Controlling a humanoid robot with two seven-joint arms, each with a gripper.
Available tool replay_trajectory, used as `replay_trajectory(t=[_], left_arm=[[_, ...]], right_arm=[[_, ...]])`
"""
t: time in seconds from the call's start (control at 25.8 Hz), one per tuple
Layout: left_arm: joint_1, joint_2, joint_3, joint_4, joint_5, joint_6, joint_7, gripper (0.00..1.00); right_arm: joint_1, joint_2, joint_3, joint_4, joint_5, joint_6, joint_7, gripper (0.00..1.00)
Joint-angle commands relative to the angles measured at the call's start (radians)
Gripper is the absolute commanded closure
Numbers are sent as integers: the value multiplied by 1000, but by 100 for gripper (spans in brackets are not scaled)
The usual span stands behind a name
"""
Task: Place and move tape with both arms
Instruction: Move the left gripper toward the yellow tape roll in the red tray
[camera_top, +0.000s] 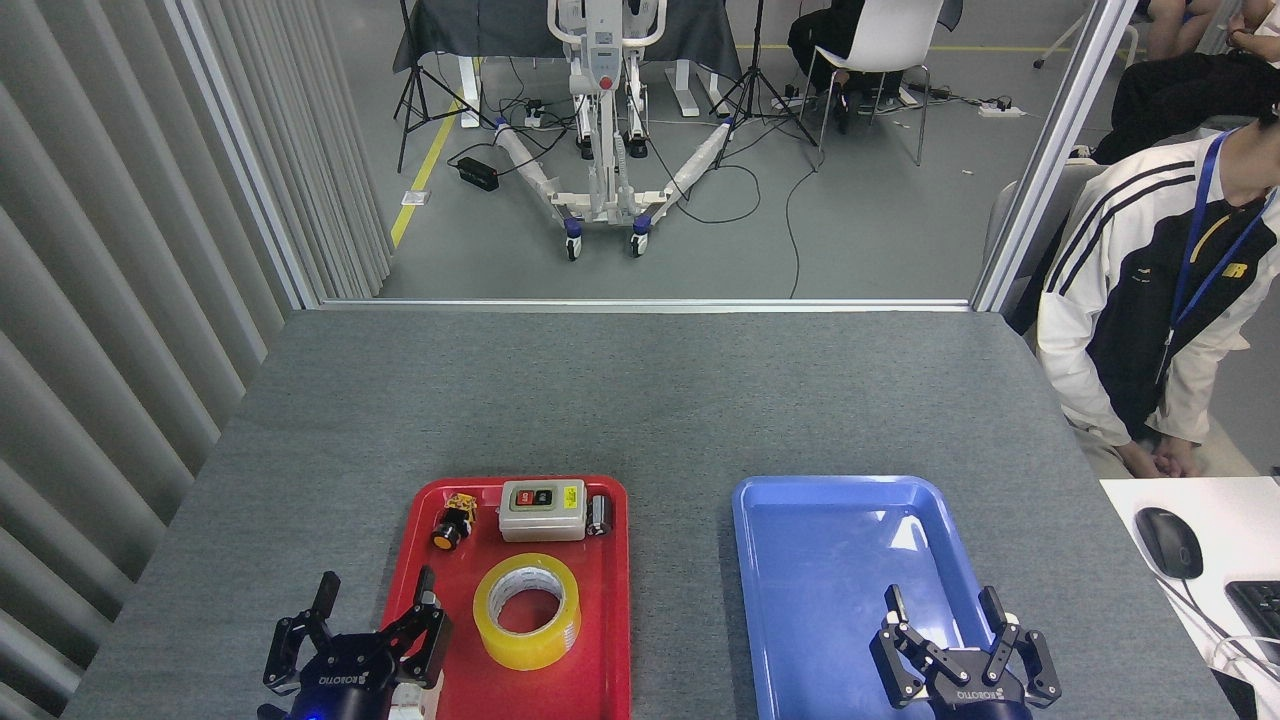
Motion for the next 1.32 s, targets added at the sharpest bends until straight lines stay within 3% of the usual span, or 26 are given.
replay_trajectory(t=[0.0,0.78,1.05,1.2,1.28], left_arm=[[-1,1,0,2,3,3,0,0],[-4,0,8,-30,8,-11,-29,0],[-26,-20,45,-32,23,-61,-48,0],[-40,4,37,-34,48,-78,-52,0],[-60,52,20,-34,57,-78,-65,0]], right_arm=[[0,-2,0,0,1,1,-2,0],[-1,-3,0,2,1,1,-2,0],[0,-3,0,2,1,1,-2,0],[0,-3,0,0,1,1,-2,0],[2,-3,0,0,1,1,-2,0]])
